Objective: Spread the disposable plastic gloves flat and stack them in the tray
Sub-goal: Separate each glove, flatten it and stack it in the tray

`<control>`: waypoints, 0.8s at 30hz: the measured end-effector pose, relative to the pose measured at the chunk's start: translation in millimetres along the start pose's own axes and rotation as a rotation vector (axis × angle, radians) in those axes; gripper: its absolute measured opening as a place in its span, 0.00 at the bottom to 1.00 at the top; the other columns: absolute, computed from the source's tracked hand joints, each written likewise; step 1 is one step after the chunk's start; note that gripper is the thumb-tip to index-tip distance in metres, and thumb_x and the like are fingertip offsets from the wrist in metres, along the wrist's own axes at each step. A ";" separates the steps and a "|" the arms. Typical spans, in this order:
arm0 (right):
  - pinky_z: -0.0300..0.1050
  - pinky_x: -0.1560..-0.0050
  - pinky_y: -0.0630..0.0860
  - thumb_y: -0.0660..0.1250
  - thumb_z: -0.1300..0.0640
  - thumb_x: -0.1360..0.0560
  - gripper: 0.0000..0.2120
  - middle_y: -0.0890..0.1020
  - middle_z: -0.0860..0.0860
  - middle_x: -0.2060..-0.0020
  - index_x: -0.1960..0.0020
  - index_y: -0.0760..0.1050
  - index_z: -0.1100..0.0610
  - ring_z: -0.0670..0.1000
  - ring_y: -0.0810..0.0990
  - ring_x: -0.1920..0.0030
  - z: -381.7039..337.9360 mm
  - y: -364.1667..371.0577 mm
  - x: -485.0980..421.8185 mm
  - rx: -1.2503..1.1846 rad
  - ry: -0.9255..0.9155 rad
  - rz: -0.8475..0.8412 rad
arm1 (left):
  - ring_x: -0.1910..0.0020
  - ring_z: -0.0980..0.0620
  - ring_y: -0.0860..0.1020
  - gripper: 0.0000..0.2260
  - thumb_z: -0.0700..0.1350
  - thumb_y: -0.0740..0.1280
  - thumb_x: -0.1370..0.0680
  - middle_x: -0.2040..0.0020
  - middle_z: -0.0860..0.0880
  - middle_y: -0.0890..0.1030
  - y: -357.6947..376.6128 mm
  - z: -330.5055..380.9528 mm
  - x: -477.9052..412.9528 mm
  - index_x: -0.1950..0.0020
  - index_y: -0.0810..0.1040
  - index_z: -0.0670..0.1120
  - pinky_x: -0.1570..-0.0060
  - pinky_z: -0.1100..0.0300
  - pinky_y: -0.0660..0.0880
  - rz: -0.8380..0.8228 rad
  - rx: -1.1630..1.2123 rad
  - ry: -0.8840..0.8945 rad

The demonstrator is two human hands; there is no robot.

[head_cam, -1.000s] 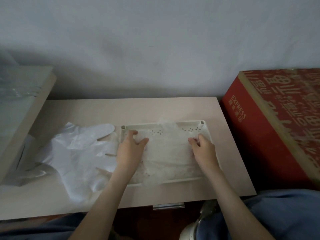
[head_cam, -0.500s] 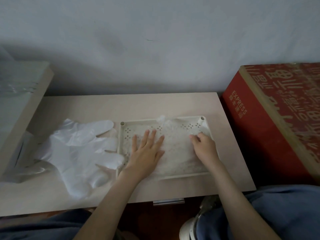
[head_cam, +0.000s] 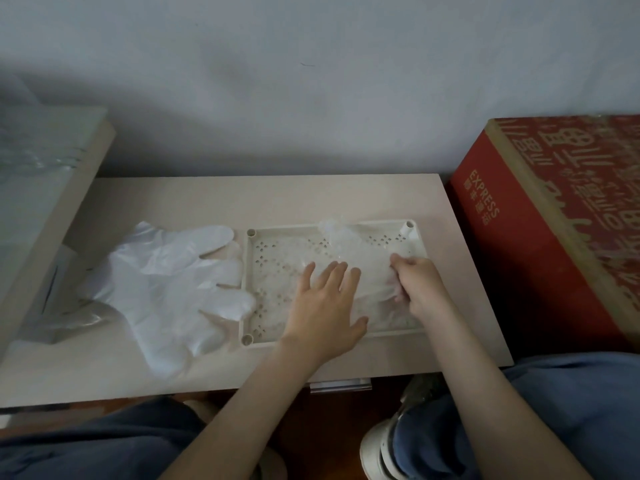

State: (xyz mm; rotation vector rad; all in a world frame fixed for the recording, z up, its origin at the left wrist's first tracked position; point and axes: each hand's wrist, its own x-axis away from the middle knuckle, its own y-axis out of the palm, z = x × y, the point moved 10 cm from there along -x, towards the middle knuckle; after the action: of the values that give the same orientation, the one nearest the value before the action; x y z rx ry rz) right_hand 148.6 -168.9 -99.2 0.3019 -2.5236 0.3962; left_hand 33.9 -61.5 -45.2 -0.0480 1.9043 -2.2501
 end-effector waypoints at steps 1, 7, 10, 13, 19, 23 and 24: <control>0.31 0.84 0.61 0.60 0.58 0.19 0.12 0.68 0.55 0.74 0.60 0.70 0.62 0.46 0.63 0.88 0.2 2.3 1.7 -0.005 0.011 -0.018 | 0.40 0.46 0.78 0.27 0.52 0.72 0.35 0.42 0.44 0.80 0.8 0.0 0.5 0.39 0.76 0.42 0.39 0.43 0.72 0.014 -0.020 -0.011; 0.31 0.83 0.62 0.61 0.58 0.20 0.13 0.69 0.52 0.74 0.63 0.68 0.58 0.43 0.65 0.85 0.7 -1.5 2.1 -0.048 -0.006 0.012 | 0.61 0.45 0.81 0.15 0.26 0.67 0.41 0.62 0.45 0.81 -16.5 -14.9 -5.2 0.60 0.80 0.41 0.57 0.52 0.80 0.121 -0.005 -0.004; 0.31 0.83 0.62 0.62 0.59 0.21 0.13 0.69 0.51 0.74 0.64 0.67 0.58 0.43 0.65 0.85 3.5 1.1 0.9 -0.076 -0.016 0.003 | 0.66 0.47 0.80 0.16 0.27 0.72 0.45 0.66 0.47 0.81 -14.5 -29.7 -5.8 0.63 0.80 0.42 0.64 0.57 0.78 0.076 0.010 -0.039; 0.33 0.82 0.62 0.61 0.59 0.21 0.14 0.71 0.52 0.74 0.65 0.67 0.59 0.50 0.70 0.78 -7.1 -7.6 2.4 0.121 -0.137 0.082 | 0.49 0.46 0.80 0.19 0.29 0.65 0.32 0.50 0.47 0.82 -6.5 -28.4 -4.7 0.44 0.79 0.43 0.46 0.54 0.74 -0.116 0.011 0.007; 0.46 0.62 0.63 0.58 0.55 0.20 0.14 0.73 0.51 0.67 0.63 0.66 0.58 0.55 0.72 0.63 -26.0 -4.0 5.3 0.642 -0.438 0.121 | 0.32 0.46 0.68 0.24 0.58 0.53 0.22 0.34 0.47 0.74 18.4 -45.5 12.1 0.27 0.65 0.53 0.26 0.46 0.48 -0.547 -0.057 -0.138; 0.51 0.59 0.72 0.56 0.52 0.18 0.11 0.76 0.54 0.63 0.56 0.67 0.57 0.58 0.75 0.61 -19.0 7.4 2.6 0.792 -0.488 0.104 | 0.42 0.45 0.75 0.28 0.59 0.43 0.20 0.43 0.47 0.78 -22.4 -65.0 -5.1 0.42 0.78 0.47 0.37 0.53 0.64 -0.033 0.015 -0.281; 0.51 0.58 0.73 0.56 0.52 0.18 0.11 0.77 0.55 0.62 0.55 0.67 0.58 0.58 0.76 0.60 -18.9 6.9 2.3 0.801 -0.495 0.115 | 0.42 0.46 0.75 0.27 0.57 0.42 0.19 0.41 0.47 0.77 -21.8 -64.7 -6.7 0.42 0.77 0.47 0.38 0.53 0.65 0.027 0.051 -0.256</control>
State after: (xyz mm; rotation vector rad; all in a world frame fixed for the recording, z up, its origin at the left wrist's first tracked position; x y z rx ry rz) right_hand 154.0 -156.3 -84.3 0.6122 -2.7281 1.5442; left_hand 28.1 6.0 -34.3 -0.2864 1.7040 -2.1551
